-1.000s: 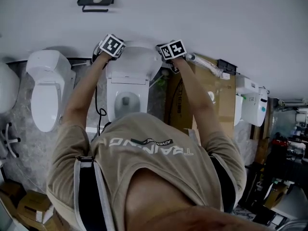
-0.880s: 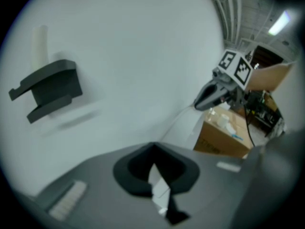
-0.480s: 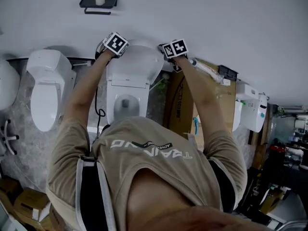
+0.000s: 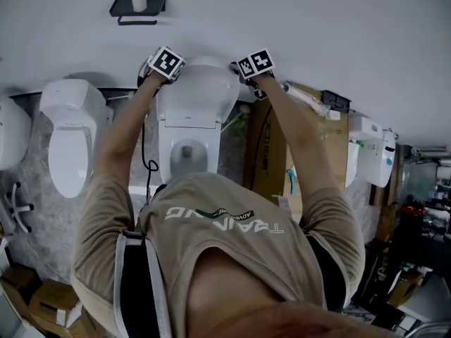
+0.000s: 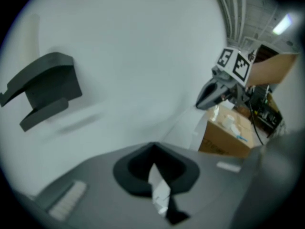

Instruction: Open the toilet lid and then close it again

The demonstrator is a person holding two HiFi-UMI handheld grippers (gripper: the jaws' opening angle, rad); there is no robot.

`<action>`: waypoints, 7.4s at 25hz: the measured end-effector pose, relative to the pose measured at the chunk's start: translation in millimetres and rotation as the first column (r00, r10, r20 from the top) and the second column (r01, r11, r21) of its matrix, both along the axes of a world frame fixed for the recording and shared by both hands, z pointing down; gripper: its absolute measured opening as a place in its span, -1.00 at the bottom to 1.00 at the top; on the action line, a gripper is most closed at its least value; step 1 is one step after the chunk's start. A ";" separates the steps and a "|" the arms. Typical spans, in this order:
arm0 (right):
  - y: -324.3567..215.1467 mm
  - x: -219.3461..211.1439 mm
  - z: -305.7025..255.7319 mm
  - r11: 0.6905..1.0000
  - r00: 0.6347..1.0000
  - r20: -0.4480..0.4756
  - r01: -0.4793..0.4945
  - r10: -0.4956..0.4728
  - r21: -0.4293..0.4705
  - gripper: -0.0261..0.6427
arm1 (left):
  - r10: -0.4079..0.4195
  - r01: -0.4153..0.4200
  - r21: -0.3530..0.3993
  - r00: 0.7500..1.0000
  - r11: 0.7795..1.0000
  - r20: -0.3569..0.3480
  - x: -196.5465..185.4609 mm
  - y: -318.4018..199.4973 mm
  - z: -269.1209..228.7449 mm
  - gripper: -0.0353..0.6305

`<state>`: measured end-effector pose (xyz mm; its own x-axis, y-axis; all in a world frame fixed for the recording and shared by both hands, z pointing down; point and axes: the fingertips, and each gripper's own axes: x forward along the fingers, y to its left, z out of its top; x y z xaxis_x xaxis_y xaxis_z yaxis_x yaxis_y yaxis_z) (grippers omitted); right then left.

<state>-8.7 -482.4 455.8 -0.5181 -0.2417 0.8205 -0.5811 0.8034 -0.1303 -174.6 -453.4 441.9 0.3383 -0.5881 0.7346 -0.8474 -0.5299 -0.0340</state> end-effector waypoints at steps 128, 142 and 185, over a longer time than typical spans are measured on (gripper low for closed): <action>488.7 54.2 276.0 0.862 0.976 -0.137 0.081 -0.172 -0.501 -0.89 | 0.069 -0.090 -0.725 0.996 0.683 -0.059 83.2 496.9 281.5 -0.88; 512.9 67.5 327.6 0.863 0.994 -0.105 -0.070 0.020 -0.501 -0.89 | 0.101 -0.062 -0.761 0.995 0.645 0.005 94.5 521.1 337.1 -0.88; 554.4 77.6 465.4 0.786 0.969 -0.247 -0.157 0.006 -0.597 -0.89 | -0.240 0.311 -0.743 0.949 0.593 0.206 93.3 544.7 480.5 -0.88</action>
